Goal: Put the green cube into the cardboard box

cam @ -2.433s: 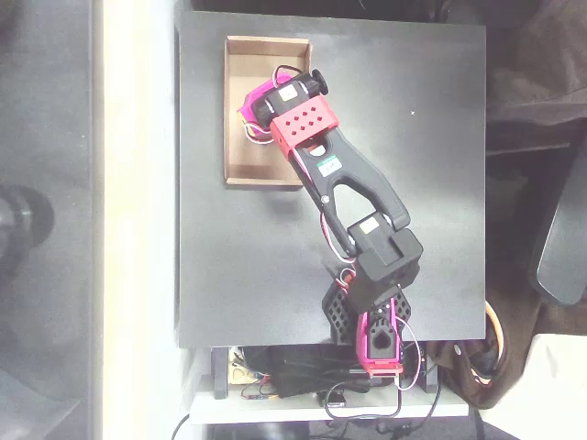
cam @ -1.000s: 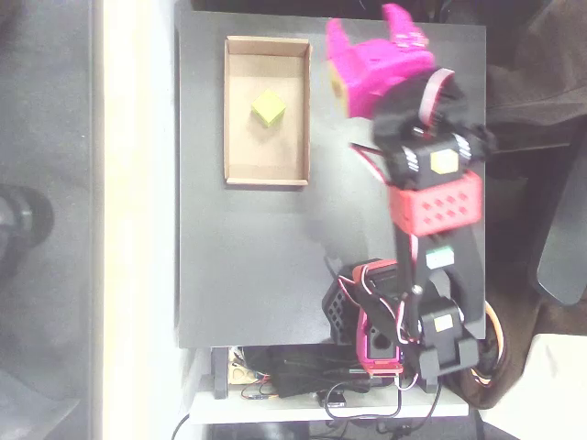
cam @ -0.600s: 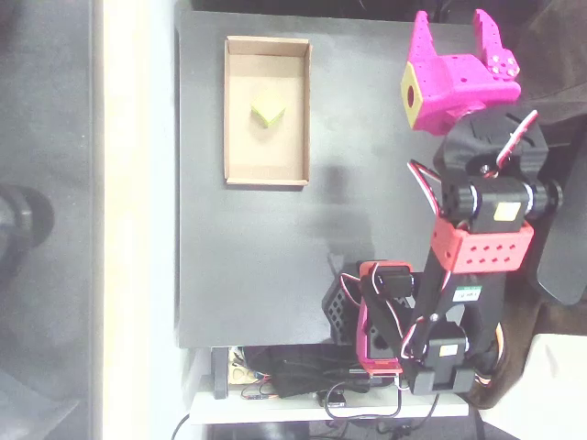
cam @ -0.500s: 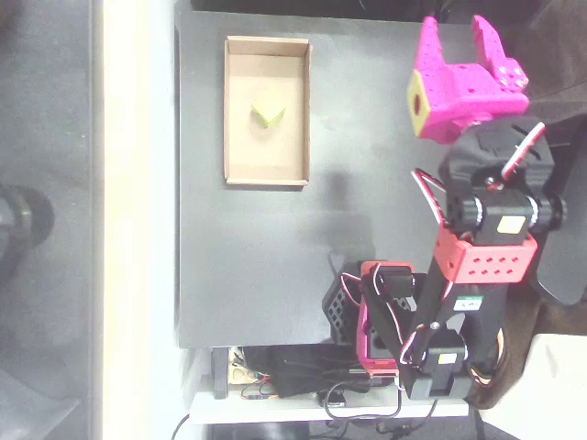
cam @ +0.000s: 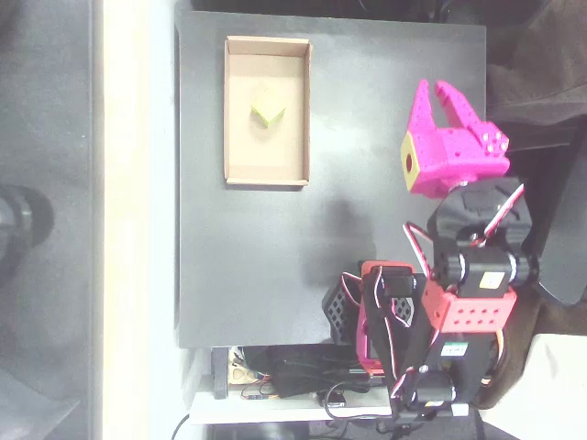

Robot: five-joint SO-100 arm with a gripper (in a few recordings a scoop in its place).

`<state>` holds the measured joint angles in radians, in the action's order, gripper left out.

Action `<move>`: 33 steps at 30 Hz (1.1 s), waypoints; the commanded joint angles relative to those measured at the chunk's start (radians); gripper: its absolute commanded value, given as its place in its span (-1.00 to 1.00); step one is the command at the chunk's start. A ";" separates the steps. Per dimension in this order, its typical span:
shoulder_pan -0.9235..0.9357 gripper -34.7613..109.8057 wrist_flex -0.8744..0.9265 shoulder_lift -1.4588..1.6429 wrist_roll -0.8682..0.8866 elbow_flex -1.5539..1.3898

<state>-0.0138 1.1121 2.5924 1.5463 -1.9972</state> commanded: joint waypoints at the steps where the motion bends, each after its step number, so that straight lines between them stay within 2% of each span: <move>1: -0.003 -0.49 -0.005 0.103 0.012 -0.103; 33: -0.008 -0.49 0.008 0.635 -0.002 -1.057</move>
<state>-0.0138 1.1152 3.1845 1.5401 -3.0066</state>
